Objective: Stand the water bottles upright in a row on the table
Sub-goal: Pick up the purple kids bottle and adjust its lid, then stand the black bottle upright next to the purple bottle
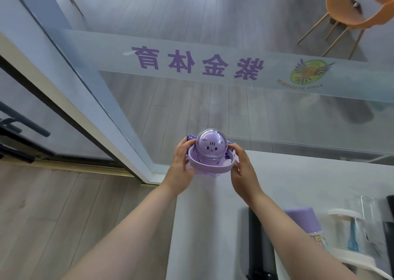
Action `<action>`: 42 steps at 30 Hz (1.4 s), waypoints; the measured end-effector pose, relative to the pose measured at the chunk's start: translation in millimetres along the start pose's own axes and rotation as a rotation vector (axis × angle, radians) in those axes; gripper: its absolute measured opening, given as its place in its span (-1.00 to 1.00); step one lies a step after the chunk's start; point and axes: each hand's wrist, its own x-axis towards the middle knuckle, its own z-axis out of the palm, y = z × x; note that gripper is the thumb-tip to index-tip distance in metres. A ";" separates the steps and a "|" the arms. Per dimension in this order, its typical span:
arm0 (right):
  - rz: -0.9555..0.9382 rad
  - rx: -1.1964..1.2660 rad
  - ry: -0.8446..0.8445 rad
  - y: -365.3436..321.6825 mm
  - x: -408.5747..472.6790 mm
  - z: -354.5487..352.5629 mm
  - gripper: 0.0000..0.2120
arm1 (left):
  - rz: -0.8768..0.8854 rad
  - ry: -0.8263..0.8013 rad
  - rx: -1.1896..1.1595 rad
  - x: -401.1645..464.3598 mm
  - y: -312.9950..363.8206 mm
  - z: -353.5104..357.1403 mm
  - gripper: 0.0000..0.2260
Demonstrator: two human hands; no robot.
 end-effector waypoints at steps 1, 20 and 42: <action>-0.012 -0.027 -0.009 -0.4 -1.2 -3.1 -0.46 | 0.008 0.002 0.031 -2.4 -0.7 -1.9 -0.39; 0.090 -0.418 -0.276 57.6 -153.2 -110.0 -0.49 | -0.388 -0.209 0.311 -137.1 -5.2 89.4 -0.63; -0.196 -0.660 -0.524 108.6 -243.6 -121.2 -0.23 | -0.566 -0.187 -0.038 -235.7 16.0 187.2 -0.39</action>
